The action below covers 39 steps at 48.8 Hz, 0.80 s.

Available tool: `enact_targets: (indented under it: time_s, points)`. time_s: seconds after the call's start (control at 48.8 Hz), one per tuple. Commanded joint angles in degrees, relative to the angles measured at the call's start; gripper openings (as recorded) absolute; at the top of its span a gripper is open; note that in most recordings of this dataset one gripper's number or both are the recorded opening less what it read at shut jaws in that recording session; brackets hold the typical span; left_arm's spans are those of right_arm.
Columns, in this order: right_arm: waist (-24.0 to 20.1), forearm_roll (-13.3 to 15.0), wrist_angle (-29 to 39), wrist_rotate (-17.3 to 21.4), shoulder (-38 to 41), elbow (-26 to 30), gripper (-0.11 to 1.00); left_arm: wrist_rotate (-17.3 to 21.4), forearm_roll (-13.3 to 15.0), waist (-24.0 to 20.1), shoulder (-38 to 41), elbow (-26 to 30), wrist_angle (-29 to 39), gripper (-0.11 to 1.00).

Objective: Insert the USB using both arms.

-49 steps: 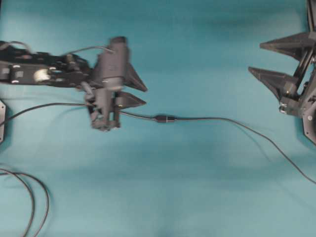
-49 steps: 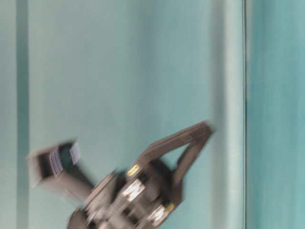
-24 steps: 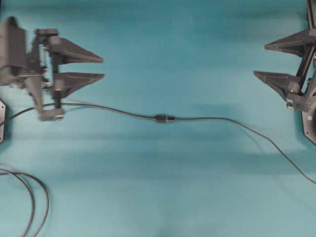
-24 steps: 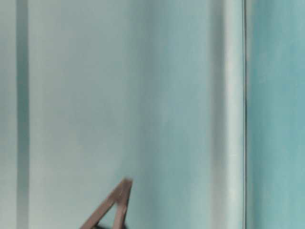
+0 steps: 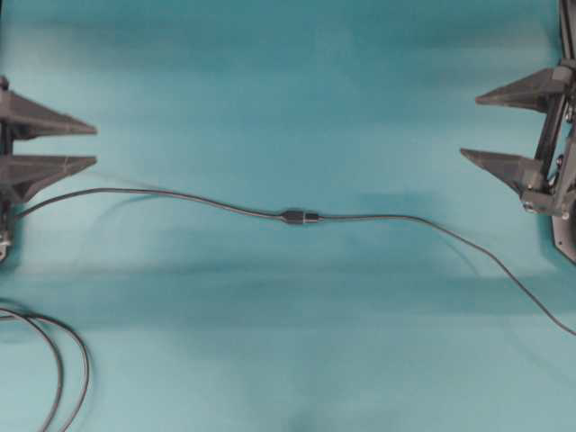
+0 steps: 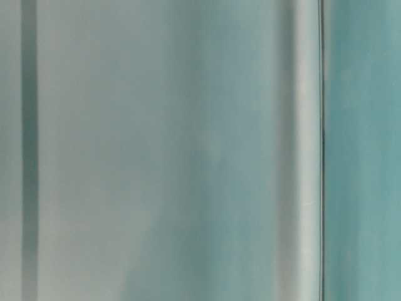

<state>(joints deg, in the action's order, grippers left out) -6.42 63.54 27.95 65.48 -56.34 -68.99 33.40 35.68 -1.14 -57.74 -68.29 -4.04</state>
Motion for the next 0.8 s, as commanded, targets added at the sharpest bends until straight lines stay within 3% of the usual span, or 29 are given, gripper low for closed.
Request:
enact_targets:
  time_s: [0.0, 0.164, 0.512, 0.778]
  points:
    - [0.18, 0.09, -0.09, -1.32, 0.18, 0.62, 0.87, -0.53, 0.09, 0.26, -0.44, -0.53, 1.05, 0.80]
    - [0.09, 0.00, 0.88, -3.96, -0.62, -0.18, 0.87, -0.88, 0.18, 0.26, -0.79, -1.49, 0.26, 0.80]
    - [0.09, 0.09, -9.14, -4.22, -8.26, -5.19, 0.87, -0.88, 0.18, 0.44, -4.39, -3.69, -0.44, 0.80]
    - [0.09, 0.09, -12.04, -3.96, -8.44, -8.17, 0.87, -0.53, 0.09, 0.53, -4.92, -6.50, -0.09, 0.80]
